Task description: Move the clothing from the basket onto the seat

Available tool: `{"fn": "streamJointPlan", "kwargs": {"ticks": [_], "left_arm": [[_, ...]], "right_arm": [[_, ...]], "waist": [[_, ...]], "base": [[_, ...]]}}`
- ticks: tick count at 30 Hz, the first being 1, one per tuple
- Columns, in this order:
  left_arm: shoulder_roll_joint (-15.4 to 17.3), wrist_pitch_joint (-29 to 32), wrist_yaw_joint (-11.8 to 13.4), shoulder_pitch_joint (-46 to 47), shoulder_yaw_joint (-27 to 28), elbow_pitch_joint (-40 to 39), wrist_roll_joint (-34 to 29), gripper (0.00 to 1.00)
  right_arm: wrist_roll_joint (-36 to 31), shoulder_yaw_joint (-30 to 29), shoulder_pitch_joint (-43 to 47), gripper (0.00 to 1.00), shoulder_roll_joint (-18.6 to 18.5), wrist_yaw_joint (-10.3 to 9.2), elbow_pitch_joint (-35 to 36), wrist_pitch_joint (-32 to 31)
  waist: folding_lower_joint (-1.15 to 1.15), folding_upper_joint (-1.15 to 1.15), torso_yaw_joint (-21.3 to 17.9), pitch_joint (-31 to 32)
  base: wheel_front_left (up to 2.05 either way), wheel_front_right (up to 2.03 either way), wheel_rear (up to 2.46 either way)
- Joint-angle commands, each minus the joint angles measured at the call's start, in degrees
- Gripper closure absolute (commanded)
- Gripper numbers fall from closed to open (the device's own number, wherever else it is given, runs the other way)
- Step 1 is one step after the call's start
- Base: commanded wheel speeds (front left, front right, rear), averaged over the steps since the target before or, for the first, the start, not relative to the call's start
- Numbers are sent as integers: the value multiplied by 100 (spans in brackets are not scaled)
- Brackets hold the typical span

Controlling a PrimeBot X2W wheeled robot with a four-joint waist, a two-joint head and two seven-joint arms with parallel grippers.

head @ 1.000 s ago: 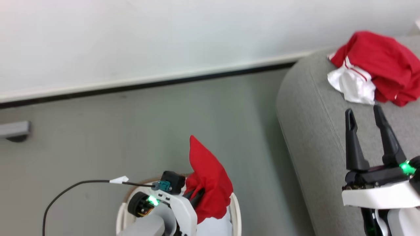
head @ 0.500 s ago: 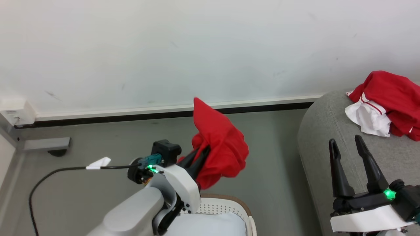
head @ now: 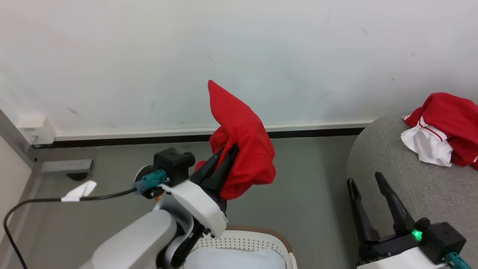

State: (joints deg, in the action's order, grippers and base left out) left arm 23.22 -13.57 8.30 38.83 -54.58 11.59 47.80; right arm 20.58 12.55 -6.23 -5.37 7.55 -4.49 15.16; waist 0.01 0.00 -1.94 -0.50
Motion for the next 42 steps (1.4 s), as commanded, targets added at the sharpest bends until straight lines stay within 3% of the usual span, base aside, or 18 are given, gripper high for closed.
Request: {"fn": "streamJointPlan", "kwargs": {"ticks": [1,9,16,26,35,42], "left_arm": [[90,38,64,-89,-5,-152,-30,100],[238,169,238,-195,-14,-570,-10,100],[161,217,269,-222,-82,-689,-2,100],[-118,358,80,-217,-435,-759,-51,100],[-557,498,-111,-268,-845,-759,-59,100],[-720,592,-174,-302,-1028,-725,-13,100]], "right_arm": [[-54,42,41,0,0,-13,-30,-3],[-102,306,-66,0,-58,-13,-125,-3],[-283,1099,-310,0,-238,-13,-467,-17],[-346,1633,-947,0,-139,-13,-1351,-147],[-535,1659,-1306,0,-90,-13,-2129,-107],[-551,1693,-1351,0,-37,-13,-2463,-38]], "waist": [[-1,0,19,-9],[-1,0,57,-29],[-1,0,108,-33],[-1,0,457,18],[-1,0,1018,73],[-1,0,1324,144]], "base": [[0,0,0],[0,0,0],[0,0,0],[0,0,0],[0,0,0],[0,0,0]]}}
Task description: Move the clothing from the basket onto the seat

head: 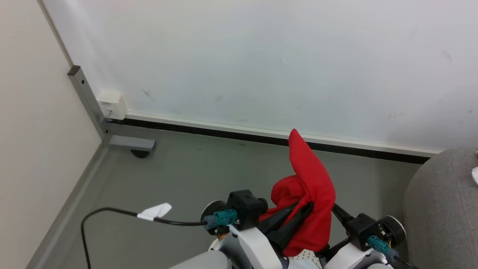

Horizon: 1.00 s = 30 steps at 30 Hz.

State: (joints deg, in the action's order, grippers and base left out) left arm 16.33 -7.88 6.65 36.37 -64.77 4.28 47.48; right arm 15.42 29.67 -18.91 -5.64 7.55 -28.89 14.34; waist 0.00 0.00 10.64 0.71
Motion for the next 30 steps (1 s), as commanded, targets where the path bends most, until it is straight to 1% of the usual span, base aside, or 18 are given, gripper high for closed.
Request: {"fn": "streamJointPlan", "kwargs": {"ticks": [1,3,4,5,11,18,25,30], "left_arm": [[-43,32,-22,-72,-32,3,29,100],[-53,62,-37,-100,-76,-1,37,100],[-52,62,-36,-107,-90,3,42,100],[-49,64,-37,-114,-100,12,44,100],[-7,42,-18,-135,-100,54,65,100],[42,20,48,-135,-54,79,67,100],[38,-20,117,-105,-23,75,54,100],[90,-86,181,-96,35,75,30,100]], "right_arm": [[-34,-38,-106,0,6,-13,-31,46],[9,-66,-127,0,36,-13,-13,79],[34,-63,-125,53,48,-13,-2,85],[47,-50,-124,100,59,-13,15,85],[98,-72,-59,100,54,-13,223,89],[167,-81,50,100,27,-13,348,88],[329,-194,172,100,38,-13,498,87],[441,-376,250,100,-14,-13,719,87]], "waist": [[0,0,91,27],[0,0,129,28],[0,0,143,30],[0,0,155,31],[0,0,162,28],[0,0,61,17],[0,0,-25,6],[0,0,-165,-11]], "base": [[0,0,0],[0,0,0],[0,0,0],[0,0,0],[0,0,0],[0,0,0],[0,0,0],[0,0,0]]}}
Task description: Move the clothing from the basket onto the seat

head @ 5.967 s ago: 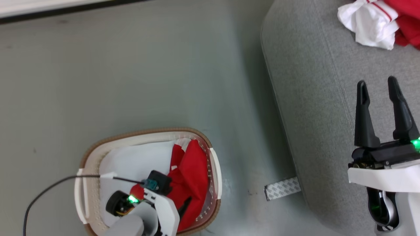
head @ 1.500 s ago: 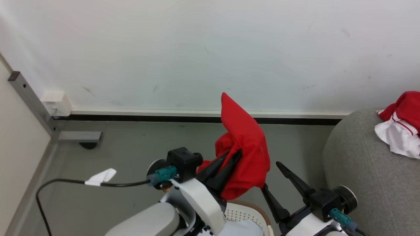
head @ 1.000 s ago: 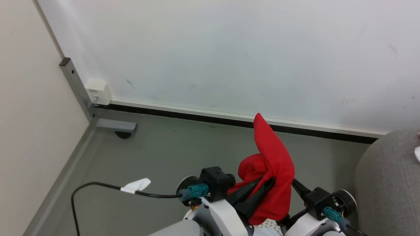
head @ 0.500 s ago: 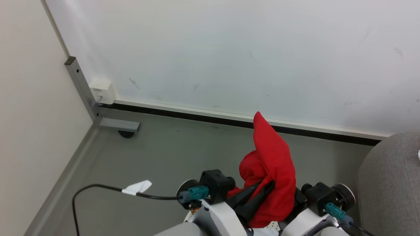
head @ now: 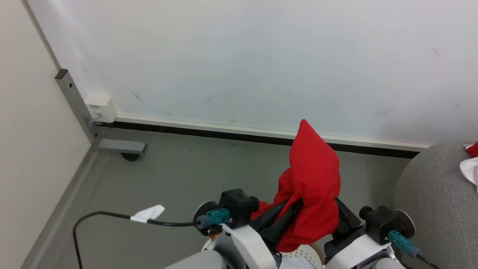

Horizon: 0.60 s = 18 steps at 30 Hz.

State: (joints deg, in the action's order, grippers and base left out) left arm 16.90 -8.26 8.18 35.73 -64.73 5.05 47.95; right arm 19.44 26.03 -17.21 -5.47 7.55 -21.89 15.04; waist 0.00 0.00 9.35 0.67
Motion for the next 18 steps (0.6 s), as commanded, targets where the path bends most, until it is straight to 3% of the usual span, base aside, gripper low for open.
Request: {"fn": "streamJointPlan", "kwargs": {"ticks": [1,3,4,6,18], "left_arm": [[46,-54,30,-21,36,-11,-30,100],[69,-49,43,9,43,-33,-41,100],[71,-43,45,26,49,-46,-40,78],[79,-72,64,64,72,-81,-57,0],[125,-344,161,209,220,-213,-252,0]], "right_arm": [[42,-50,104,100,-42,-13,56,18],[77,-105,109,100,-55,-13,108,18],[87,-128,105,100,-59,-13,134,18],[117,-153,88,100,-58,-13,178,18],[445,-527,-7,100,-137,-13,565,19]], "waist": [[0,0,-69,-13],[0,0,-158,-31],[0,0,-205,-41],[0,0,-320,-71],[0,0,-1369,-320]], "base": [[0,0,0],[0,0,0],[0,0,0],[0,0,0],[0,0,0]]}}
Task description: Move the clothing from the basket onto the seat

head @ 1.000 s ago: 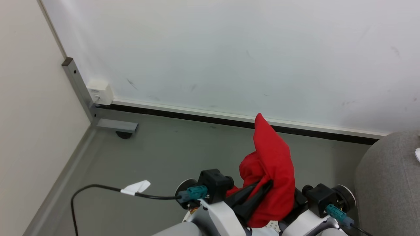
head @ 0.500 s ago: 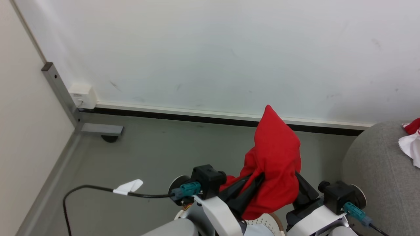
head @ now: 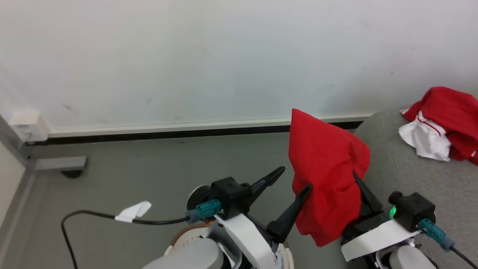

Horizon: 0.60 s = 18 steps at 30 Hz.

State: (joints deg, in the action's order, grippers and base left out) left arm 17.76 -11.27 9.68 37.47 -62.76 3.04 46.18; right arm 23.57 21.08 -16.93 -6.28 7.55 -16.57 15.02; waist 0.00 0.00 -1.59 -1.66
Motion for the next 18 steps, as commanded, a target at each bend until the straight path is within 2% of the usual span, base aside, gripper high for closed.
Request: {"fn": "streamJointPlan", "kwargs": {"ticks": [1,10,18], "left_arm": [[35,-55,11,50,24,-8,-101,0],[187,-155,135,170,-21,133,-434,0],[217,-225,100,283,-57,284,-611,0]], "right_arm": [[57,-94,-21,100,-71,-13,76,20],[250,-507,51,100,-223,-13,460,19],[335,-818,262,100,-176,-13,711,20]], "waist": [[0,0,-375,-101],[0,0,-1419,-360],[0,0,-2044,-626]], "base": [[0,0,0],[0,0,0],[0,0,0]]}}
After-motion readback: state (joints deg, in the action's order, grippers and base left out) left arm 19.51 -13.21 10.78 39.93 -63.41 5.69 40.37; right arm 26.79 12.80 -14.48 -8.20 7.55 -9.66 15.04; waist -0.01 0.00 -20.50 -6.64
